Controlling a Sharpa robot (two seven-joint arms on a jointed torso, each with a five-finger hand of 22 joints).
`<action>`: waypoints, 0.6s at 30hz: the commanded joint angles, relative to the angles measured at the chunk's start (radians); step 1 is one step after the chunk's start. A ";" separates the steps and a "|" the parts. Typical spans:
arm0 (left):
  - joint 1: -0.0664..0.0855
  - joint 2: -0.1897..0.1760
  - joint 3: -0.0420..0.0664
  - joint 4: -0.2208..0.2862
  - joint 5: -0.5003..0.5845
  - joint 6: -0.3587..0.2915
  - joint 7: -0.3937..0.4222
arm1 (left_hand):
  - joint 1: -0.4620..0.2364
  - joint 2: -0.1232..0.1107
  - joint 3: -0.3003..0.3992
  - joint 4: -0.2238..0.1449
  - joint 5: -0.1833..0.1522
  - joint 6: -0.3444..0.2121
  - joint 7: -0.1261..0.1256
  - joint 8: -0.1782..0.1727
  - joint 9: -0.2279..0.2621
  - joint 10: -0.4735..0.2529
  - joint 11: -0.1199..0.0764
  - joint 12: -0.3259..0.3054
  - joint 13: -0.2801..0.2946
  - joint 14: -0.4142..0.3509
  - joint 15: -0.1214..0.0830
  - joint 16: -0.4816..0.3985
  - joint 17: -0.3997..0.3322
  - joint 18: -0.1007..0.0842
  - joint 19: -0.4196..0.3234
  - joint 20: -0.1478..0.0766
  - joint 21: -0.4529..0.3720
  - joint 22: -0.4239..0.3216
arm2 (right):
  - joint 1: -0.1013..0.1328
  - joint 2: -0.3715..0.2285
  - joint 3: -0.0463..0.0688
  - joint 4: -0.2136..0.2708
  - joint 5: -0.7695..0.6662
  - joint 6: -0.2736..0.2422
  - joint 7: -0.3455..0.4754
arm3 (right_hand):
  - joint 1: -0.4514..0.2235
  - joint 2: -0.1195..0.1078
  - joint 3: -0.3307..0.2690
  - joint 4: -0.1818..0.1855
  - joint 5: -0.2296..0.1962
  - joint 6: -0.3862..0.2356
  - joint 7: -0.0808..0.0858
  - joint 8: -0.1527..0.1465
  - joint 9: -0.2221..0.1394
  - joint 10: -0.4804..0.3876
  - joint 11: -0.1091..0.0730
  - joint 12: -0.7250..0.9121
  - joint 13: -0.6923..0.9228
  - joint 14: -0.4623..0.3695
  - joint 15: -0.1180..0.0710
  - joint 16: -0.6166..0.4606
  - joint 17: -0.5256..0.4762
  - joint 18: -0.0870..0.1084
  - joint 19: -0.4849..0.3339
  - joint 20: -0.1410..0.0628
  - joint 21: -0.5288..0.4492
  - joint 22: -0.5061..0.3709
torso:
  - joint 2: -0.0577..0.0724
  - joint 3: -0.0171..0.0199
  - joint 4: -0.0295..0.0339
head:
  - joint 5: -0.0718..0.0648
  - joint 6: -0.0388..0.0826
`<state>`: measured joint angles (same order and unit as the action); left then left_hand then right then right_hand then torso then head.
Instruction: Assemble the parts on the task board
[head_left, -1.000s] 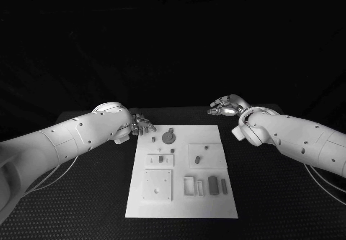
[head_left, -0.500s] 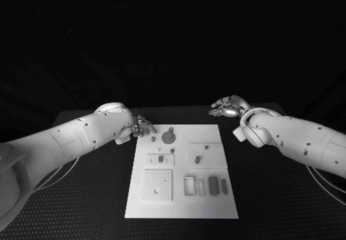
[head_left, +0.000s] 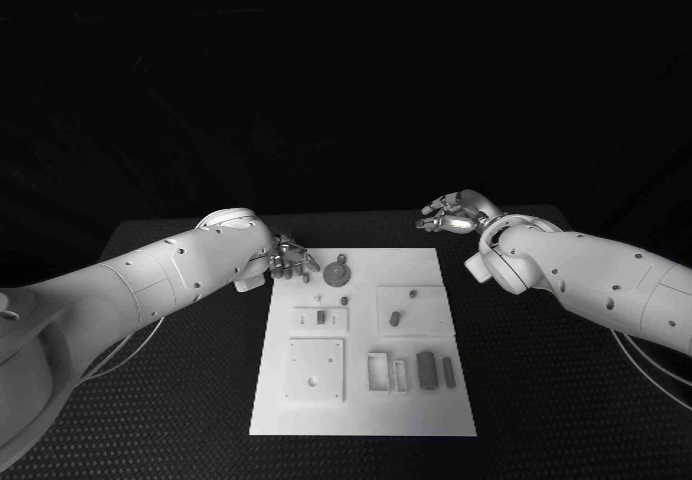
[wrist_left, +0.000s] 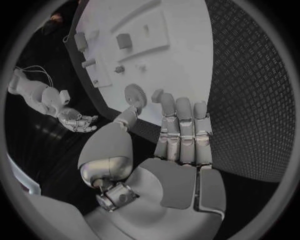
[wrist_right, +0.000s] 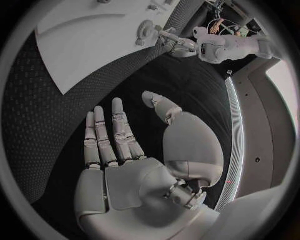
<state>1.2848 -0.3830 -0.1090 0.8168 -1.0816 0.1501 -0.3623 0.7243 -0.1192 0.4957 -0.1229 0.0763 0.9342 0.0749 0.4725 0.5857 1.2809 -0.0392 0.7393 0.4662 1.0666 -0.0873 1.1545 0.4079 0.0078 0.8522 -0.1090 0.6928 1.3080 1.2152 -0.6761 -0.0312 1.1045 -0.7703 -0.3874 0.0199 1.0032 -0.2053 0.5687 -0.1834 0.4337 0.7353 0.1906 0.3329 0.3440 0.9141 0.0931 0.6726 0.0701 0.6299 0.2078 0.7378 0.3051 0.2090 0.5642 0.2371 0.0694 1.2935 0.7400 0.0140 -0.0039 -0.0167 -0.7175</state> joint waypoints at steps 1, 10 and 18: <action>0.000 0.002 0.000 0.001 0.006 0.032 0.010 | -0.001 0.009 -0.003 0.004 0.000 0.005 0.001 -0.004 -0.002 0.000 0.005 -0.003 0.001 -0.004 0.001 -0.001 0.001 -0.008 -0.004 -0.071 -0.005 0.006 | 0.000 0.001 0.000 0.002 -0.011 0.000 0.006 | -0.002 -0.003 -0.001 -0.004 0.001 0.009 0.028 0.004 -0.001 -0.160 0.091 0.004 -0.001 -0.008 -0.002 0.004 -0.001 -0.017 -0.008 0.001 -0.004 0.002 | 0.000 -0.0005 0.0015 | -0.001 -0.001; -0.004 0.011 -0.003 -0.007 0.007 0.061 0.008 | 0.008 0.028 -0.001 -0.003 0.008 0.009 0.001 -0.006 -0.005 0.000 0.005 -0.003 0.002 -0.006 0.001 0.000 0.002 -0.008 -0.005 -0.071 -0.008 0.010 | 0.000 0.002 0.000 0.002 -0.011 0.000 0.005 | -0.002 -0.003 0.000 -0.004 0.001 0.009 0.028 0.004 -0.001 -0.160 0.091 0.004 -0.001 -0.008 -0.002 0.005 -0.001 -0.017 -0.008 0.001 -0.004 0.002 | 0.001 -0.0005 0.0000 | 0.001 -0.001; -0.010 0.015 -0.006 -0.020 0.007 0.057 0.004 | 0.029 0.066 -0.001 -0.030 0.020 0.013 0.002 -0.009 -0.010 -0.001 0.005 -0.002 0.004 -0.008 0.002 0.002 0.003 -0.008 -0.004 -0.069 -0.011 0.016 | 0.000 0.003 0.000 0.000 -0.011 0.001 0.005 | -0.003 -0.003 0.000 -0.003 0.001 0.009 0.028 0.005 -0.001 -0.160 0.091 0.004 -0.001 -0.008 -0.002 0.005 -0.001 -0.017 -0.008 0.001 -0.004 0.002 | 0.000 -0.0007 0.0003 | -0.001 -0.002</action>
<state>1.2741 -0.3700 -0.1150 0.7971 -1.0808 0.1905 -0.3621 0.7542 -0.0586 0.4941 -0.1491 0.0928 0.9417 0.0752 0.4679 0.5775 1.2810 -0.0393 0.7388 0.4688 1.0666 -0.0874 1.1545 0.4100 0.0077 0.8522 -0.1090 0.6876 1.3078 1.2152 -0.6742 -0.0311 1.1040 -0.7718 -0.3877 0.0197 1.0032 -0.2053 0.5687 -0.1834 0.4337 0.7340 0.1919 0.3329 0.3441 0.9140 0.0931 0.6726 0.0702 0.6300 0.2077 0.7378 0.3052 0.2090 0.5641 0.2371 0.0694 1.2935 0.7402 0.0133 -0.0039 -0.0167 -0.7183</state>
